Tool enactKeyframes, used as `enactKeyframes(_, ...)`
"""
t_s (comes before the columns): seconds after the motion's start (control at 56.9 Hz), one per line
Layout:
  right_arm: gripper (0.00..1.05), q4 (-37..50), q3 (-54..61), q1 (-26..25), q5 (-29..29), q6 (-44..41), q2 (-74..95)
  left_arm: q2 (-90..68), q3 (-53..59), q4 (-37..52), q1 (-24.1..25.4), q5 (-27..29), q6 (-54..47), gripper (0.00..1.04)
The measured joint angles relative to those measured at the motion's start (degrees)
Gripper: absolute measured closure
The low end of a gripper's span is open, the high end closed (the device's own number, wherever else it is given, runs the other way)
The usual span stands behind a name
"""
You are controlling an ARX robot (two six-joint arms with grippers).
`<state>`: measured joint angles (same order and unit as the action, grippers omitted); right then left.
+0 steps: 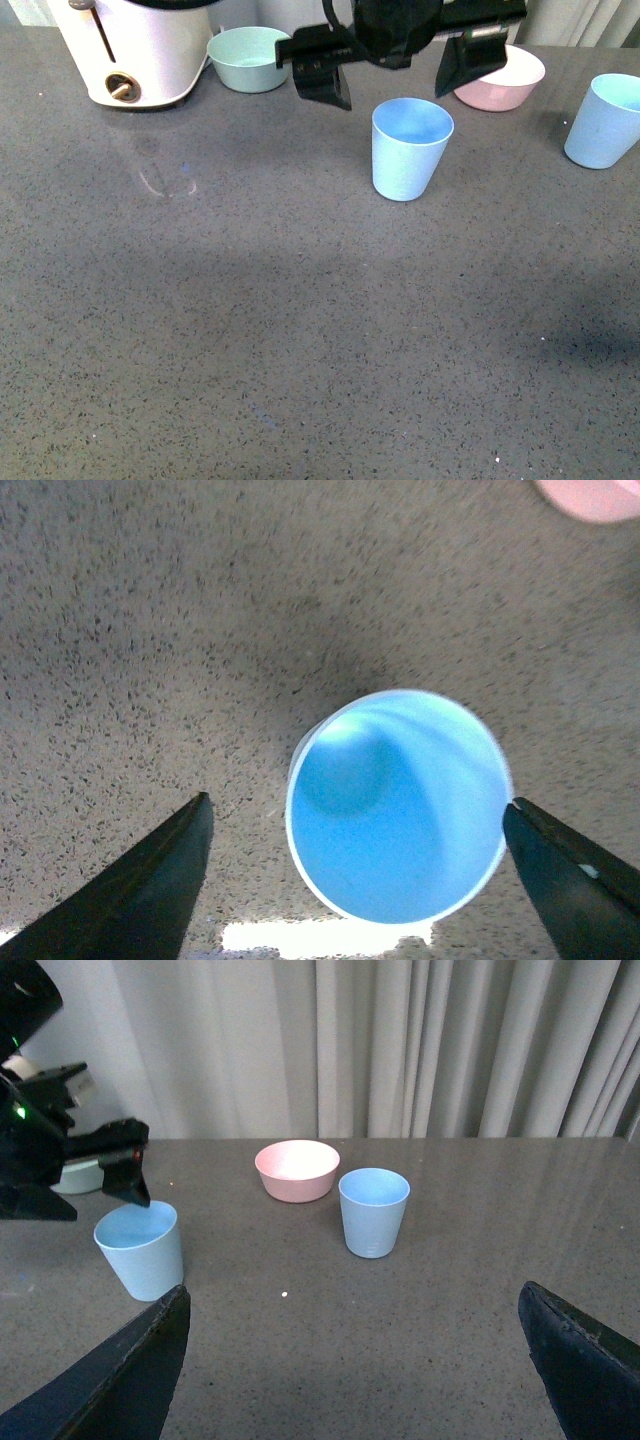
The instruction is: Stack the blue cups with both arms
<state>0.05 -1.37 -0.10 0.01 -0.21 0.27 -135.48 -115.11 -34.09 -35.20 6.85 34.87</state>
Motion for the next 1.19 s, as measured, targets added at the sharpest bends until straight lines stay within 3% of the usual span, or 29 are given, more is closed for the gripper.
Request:
enactKeyframes(0.053, 0.09, 0.0, 0.0, 0.0, 0.0, 0.0, 0.0, 1.2, 0.1, 0.3, 0.1, -0.4, 0.0, 0.08)
enactKeyframes(0.281, 0.09, 0.0, 0.0, 0.0, 0.0, 0.0, 0.0, 9.3, 6.4, 6.2, 2.1, 0.1, 0.2, 0.09)
enactKeyframes(0.457, 0.09, 0.0, 0.0, 0.0, 0.0, 0.0, 0.0, 18.5, 18.7, 19.6, 9.0, 3.3, -3.3, 0.10)
enactKeyframes(0.492, 0.09, 0.0, 0.0, 0.0, 0.0, 0.0, 0.0, 22.2, 27.3, 34.5, 11.3, 9.8, -9.6, 0.18)
enactKeyframes(0.527, 0.09, 0.0, 0.0, 0.0, 0.0, 0.0, 0.0, 26.2, 36.6, 49.9, 13.6, 12.8, -16.9, 0.27)
enactKeyframes(0.615, 0.09, 0.0, 0.0, 0.0, 0.0, 0.0, 0.0, 35.8, 56.5, 74.9, 17.6, 11.6, -28.5, 0.49)
enactKeyframes(0.65, 0.09, 0.0, 0.0, 0.0, 0.0, 0.0, 0.0, 37.9, 60.5, 78.5, 18.1, 10.8, -29.9, 0.54)
enactKeyframes(0.755, 0.09, 0.0, 0.0, 0.0, 0.0, 0.0, 0.0, 43.1, 70.6, 84.2, 19.6, 8.3, -32.3, 0.70)
enactKeyframes(0.896, 0.09, 0.0, 0.0, 0.0, 0.0, 0.0, 0.0, 50.2, 84.3, 87.8, 22.8, 4.9, -33.8, 1.02)
enactKeyframes(1.194, 0.09, 0.0, 0.0, 0.0, 0.0, 0.0, 0.0, 65.7, 100.7, 89.2, 28.3, -0.3, -34.2, 1.03)
